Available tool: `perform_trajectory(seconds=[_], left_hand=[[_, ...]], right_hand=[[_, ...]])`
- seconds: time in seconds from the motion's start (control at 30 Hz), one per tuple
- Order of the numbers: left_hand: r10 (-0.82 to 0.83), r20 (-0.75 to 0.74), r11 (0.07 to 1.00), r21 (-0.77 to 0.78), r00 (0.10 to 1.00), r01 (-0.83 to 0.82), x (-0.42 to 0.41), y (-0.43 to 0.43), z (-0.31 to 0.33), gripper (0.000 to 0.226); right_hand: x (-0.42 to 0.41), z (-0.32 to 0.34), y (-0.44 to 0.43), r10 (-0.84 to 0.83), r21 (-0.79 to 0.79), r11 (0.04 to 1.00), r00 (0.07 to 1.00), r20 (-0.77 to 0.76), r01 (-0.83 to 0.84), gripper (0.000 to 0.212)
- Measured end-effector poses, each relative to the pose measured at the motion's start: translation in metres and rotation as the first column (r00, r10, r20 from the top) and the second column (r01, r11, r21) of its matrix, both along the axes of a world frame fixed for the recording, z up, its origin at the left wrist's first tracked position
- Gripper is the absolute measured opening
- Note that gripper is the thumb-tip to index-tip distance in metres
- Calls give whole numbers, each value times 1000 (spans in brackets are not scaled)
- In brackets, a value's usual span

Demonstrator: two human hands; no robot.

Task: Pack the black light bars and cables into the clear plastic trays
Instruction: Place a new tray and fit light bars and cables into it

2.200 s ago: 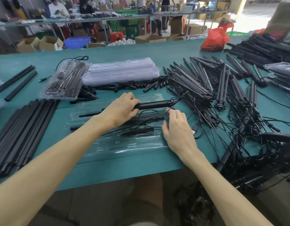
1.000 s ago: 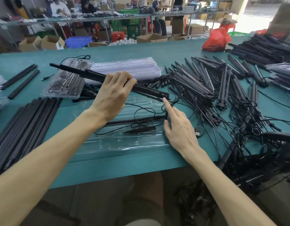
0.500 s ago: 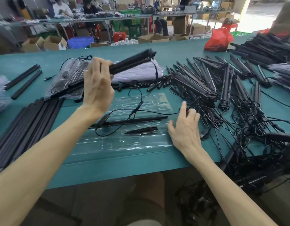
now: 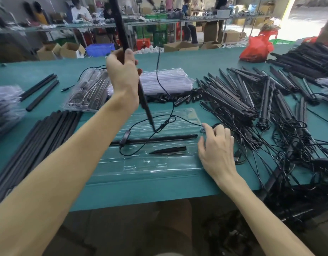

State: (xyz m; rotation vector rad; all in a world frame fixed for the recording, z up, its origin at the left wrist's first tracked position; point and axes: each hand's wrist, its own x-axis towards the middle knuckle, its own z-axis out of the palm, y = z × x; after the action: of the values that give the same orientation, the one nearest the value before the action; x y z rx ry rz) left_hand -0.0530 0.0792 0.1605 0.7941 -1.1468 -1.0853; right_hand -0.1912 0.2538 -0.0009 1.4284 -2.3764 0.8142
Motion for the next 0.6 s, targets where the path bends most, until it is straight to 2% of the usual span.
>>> perform_trajectory(seconds=[0.1, 0.2, 0.37, 0.5, 0.6], left_hand=[[-134, -376, 939, 246, 917, 239, 4, -3, 4, 25], [-224, -566, 842, 298, 794, 450, 12, -1, -3, 15], [-356, -547, 741, 327, 757, 586, 25, 17, -30, 13], [-453, -570, 677, 280, 686, 680, 46, 23, -42, 29], [-538, -545, 636, 239, 643, 734, 62, 25, -45, 32]], right_hand=[[2, 2, 1, 114, -55, 992, 993, 0, -114, 35], [2, 2, 1, 169, -53, 984, 986, -4, -169, 33], [0, 2, 0, 229, -44, 972, 973, 0, -229, 36], [-2, 2, 0, 257, -41, 966, 966, 22, -256, 38], [-1, 4, 2, 268, -36, 963, 963, 26, -267, 38]])
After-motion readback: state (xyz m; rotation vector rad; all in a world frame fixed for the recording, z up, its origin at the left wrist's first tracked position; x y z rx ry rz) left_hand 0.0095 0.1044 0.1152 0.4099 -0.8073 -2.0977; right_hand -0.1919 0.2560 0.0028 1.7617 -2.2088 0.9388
